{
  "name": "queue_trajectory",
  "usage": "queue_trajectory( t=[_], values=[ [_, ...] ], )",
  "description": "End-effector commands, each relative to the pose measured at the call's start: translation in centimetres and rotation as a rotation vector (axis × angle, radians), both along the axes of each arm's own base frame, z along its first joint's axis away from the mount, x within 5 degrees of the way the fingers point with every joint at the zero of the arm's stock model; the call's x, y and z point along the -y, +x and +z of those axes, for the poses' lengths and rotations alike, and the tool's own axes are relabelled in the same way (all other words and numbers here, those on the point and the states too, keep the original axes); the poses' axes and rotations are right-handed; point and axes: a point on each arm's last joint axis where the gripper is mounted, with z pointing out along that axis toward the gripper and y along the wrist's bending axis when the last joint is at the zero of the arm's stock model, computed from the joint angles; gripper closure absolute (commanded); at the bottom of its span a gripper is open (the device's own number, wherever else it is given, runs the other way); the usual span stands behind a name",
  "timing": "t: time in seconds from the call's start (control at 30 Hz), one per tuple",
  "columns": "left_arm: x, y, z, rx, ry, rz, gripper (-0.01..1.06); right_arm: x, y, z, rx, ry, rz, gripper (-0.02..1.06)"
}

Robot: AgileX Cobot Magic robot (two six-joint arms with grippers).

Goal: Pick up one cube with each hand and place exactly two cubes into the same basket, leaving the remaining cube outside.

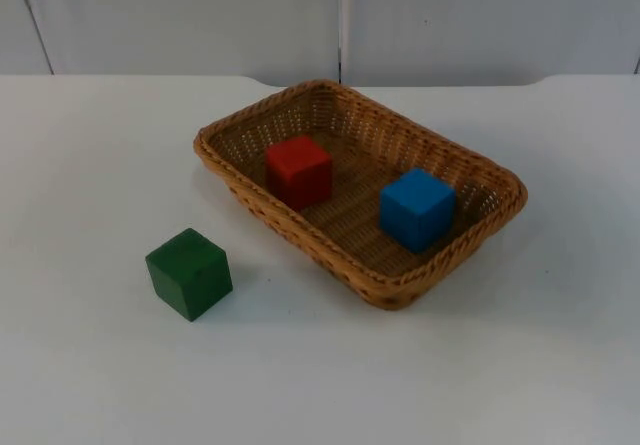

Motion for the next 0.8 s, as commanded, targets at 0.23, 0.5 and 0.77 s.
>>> queue_trajectory(
  t=[0.23, 0.5, 0.77],
  values=[
    [-1.7, -3.8, -2.1, 0.054, -0.037, 0.019, 0.15, 1.6, -2.7, -0.5, 0.029, 0.040, -0.011, 0.31],
    [-2.8, -6.4, -3.6, 0.049, -0.051, 0.022, 0.15, 2.8, -4.5, -0.5, 0.058, 0.072, -0.017, 0.31],
    [-4.3, -9.9, -3.9, 0.079, -0.099, 0.017, 0.15, 4.3, -7.1, -2.6, 0.060, 0.073, -0.017, 0.31]
  ],
)
